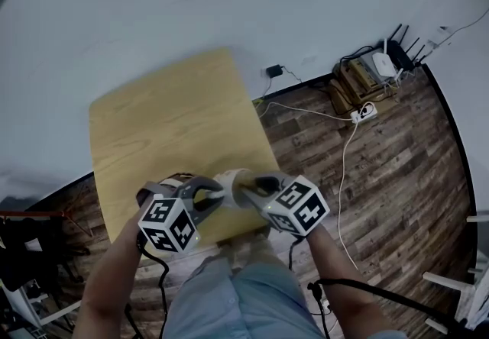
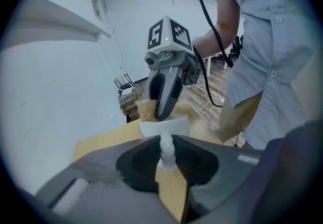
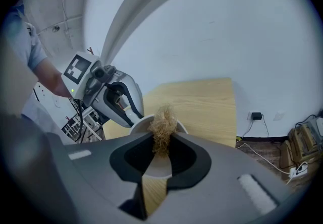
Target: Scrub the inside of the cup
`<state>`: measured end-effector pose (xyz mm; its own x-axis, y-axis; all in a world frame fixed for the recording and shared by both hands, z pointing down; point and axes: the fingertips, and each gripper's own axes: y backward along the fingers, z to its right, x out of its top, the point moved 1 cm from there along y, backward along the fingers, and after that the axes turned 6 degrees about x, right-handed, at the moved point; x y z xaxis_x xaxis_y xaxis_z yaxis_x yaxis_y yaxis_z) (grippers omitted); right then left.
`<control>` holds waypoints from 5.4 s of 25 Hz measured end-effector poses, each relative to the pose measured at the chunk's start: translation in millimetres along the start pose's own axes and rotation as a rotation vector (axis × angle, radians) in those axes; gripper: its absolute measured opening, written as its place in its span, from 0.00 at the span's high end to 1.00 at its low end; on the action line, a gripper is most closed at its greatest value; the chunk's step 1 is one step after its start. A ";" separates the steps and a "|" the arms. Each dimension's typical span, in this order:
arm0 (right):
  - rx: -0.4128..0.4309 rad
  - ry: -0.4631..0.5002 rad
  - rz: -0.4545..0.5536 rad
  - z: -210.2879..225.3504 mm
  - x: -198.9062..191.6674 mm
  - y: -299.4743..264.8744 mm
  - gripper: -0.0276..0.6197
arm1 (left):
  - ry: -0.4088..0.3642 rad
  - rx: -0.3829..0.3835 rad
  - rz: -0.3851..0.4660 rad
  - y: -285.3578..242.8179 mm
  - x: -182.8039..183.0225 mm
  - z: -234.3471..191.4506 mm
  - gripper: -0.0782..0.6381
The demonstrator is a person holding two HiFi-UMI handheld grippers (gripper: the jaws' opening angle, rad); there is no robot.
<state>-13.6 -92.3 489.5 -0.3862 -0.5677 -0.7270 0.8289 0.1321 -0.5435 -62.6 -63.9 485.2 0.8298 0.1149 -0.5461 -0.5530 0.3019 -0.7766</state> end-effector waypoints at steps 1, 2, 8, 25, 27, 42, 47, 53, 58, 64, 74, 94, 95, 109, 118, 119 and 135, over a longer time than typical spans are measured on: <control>-0.010 0.005 -0.002 2.3 -0.7 0.5 0.85 | -0.007 0.005 -0.004 -0.4 -0.3 -0.7 0.76; -0.020 0.012 -0.006 4.1 -1.1 0.7 0.85 | -0.015 0.010 -0.009 -0.7 -0.9 -1.4 0.76; -0.068 0.050 -0.050 9.3 -5.4 0.4 0.85 | -0.027 0.019 -0.019 -1.3 0.0 -2.6 0.76; -0.042 -0.006 -0.187 0.8 -33.4 -0.2 0.85 | -0.028 0.022 -0.051 -2.7 -8.7 0.1 0.76; -0.045 -0.017 -0.178 1.1 -34.1 -0.2 0.85 | -0.010 0.019 -0.045 -3.7 -9.1 1.7 0.76; 0.053 -0.116 -0.042 -17.8 -15.0 -9.3 0.85 | 0.044 0.019 -0.048 -4.6 -9.7 3.6 0.76; 0.024 -0.096 -0.001 -10.7 -2.3 -5.4 0.85 | 0.043 0.030 -0.049 -3.1 -8.8 1.7 0.76; -0.021 -0.040 0.002 -1.9 2.2 0.5 0.85 | 0.055 0.032 -0.045 -1.0 -9.1 -0.1 0.76; -0.051 0.006 -0.020 6.3 -4.9 5.5 0.85 | 0.061 0.030 -0.048 -1.5 -7.0 -0.2 0.76; -0.067 0.019 -0.071 9.0 -19.4 8.5 0.85 | 0.062 0.030 -0.044 -1.6 -6.2 0.9 0.76; -0.022 -0.030 -0.108 -4.7 -27.3 13.5 0.85 | 0.076 0.035 -0.036 -2.5 -2.2 -2.1 0.76; 0.022 -0.098 0.011 -20.9 5.2 1.2 0.85 | 0.107 0.034 -0.013 0.7 -16.1 -1.9 0.76; 0.018 -0.093 0.012 -22.1 6.3 1.1 0.85 | 0.115 0.036 -0.011 1.5 -18.8 -1.3 0.76; -0.016 -0.063 0.007 -39.1 16.0 -8.9 0.85 | 0.211 0.029 0.036 5.3 -52.1 10.4 0.76; -0.052 -0.055 0.013 -46.6 18.5 -14.7 0.85 | 0.257 0.026 0.090 4.4 -63.7 13.2 0.76; -0.057 -0.054 0.015 -47.5 18.9 -15.5 0.85 | 0.259 0.028 0.093 4.2 -65.5 13.7 0.76; -0.107 -0.046 -0.002 -57.6 18.8 -35.7 0.85 | 0.283 0.033 0.104 3.0 -89.2 27.1 0.75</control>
<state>-73.7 -61.0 471.1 -0.3666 -0.6044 -0.7073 0.7792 0.2159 -0.5884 -136.2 -47.6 540.1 0.7121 -0.1202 -0.6917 -0.6272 0.3338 -0.7037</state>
